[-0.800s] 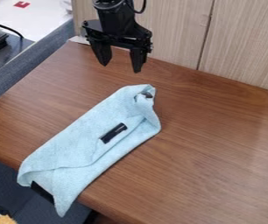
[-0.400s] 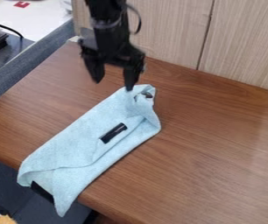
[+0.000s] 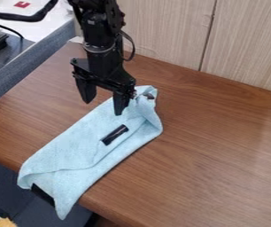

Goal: Move the cloth to the right of table

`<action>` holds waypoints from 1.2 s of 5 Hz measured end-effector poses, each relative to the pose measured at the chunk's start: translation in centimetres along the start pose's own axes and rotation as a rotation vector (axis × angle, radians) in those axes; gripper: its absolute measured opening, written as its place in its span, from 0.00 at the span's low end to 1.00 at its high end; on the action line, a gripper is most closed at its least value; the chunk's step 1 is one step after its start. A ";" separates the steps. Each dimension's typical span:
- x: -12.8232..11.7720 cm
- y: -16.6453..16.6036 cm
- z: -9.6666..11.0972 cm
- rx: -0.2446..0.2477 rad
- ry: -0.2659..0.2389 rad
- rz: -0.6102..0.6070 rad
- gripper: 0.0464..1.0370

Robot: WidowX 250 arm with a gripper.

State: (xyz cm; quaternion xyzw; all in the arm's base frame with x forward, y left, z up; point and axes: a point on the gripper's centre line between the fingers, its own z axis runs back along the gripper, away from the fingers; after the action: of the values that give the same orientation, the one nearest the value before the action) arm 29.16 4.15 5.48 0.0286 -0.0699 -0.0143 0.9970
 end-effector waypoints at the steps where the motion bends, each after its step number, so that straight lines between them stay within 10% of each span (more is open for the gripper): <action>1: -0.9 0.1 -1.9 0.008 0.069 -0.012 0.96; 2: -1.6 0.4 -4.1 0.029 0.136 -0.024 0.96; 6: 1.6 -0.3 -6.5 -0.030 0.101 -0.057 0.96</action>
State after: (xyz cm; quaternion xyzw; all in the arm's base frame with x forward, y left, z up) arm 31.63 4.17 -0.78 0.0162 -0.0185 -0.0422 0.9988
